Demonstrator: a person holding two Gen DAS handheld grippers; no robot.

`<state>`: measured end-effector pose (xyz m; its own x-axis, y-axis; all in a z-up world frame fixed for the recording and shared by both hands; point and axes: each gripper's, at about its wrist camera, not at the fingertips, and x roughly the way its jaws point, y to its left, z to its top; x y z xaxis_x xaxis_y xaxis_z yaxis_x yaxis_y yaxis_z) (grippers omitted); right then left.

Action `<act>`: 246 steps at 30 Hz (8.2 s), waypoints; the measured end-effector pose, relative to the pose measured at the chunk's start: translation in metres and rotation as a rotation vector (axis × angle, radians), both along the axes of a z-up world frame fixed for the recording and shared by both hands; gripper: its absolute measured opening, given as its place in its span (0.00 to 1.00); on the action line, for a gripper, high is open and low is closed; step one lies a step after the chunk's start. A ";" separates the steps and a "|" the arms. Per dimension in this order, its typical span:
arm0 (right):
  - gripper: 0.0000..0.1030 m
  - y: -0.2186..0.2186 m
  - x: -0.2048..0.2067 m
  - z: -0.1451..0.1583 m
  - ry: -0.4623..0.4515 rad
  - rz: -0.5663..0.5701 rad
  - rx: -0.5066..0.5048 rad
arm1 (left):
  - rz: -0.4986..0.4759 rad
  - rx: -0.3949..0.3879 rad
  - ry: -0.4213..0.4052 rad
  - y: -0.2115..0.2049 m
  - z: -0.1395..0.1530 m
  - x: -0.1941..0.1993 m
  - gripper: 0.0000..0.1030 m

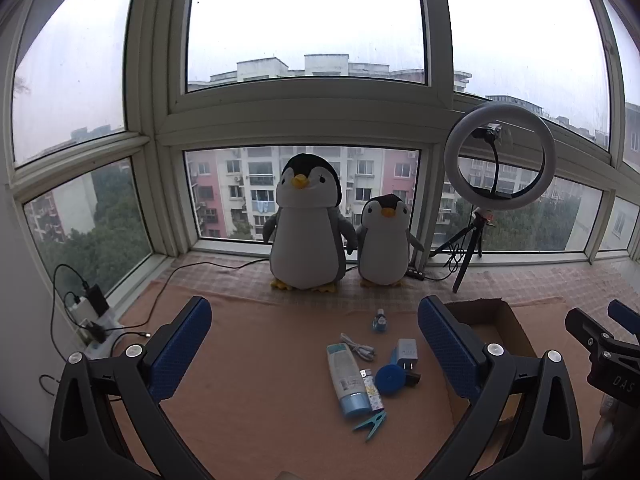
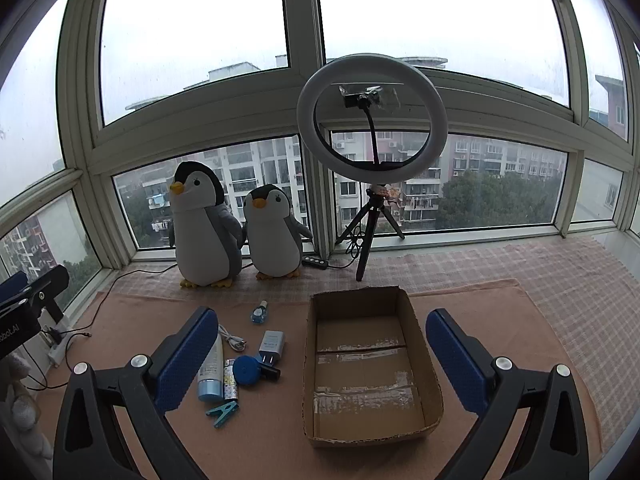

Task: Organize rigid objects

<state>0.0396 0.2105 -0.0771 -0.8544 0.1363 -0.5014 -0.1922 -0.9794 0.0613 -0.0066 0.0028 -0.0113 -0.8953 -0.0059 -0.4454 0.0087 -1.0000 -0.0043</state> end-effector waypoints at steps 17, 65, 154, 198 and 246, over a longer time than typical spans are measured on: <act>0.99 0.003 -0.004 -0.002 -0.019 -0.005 -0.005 | -0.005 -0.009 -0.014 0.004 -0.003 -0.007 1.00; 0.90 0.107 -0.017 -0.115 -0.285 -0.176 -0.112 | -0.003 -0.069 -0.342 -0.017 -0.125 -0.052 0.99; 0.48 0.135 -0.055 -0.205 -0.510 -0.178 -0.212 | -0.605 -0.135 -0.518 0.077 -0.219 -0.075 0.28; 0.48 0.137 -0.054 -0.203 -0.504 -0.180 -0.217 | -0.638 -0.227 -0.621 0.078 -0.244 -0.078 0.30; 0.48 0.139 -0.058 -0.204 -0.511 -0.186 -0.212 | -0.803 -0.006 -0.449 0.209 -0.157 -0.115 0.59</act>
<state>-0.0183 0.3491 -0.2810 -0.4685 0.1130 -0.8762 -0.4165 -0.9029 0.1063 -0.1216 0.2115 -0.1683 -0.3744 0.5396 -0.7541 -0.6890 -0.7062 -0.1632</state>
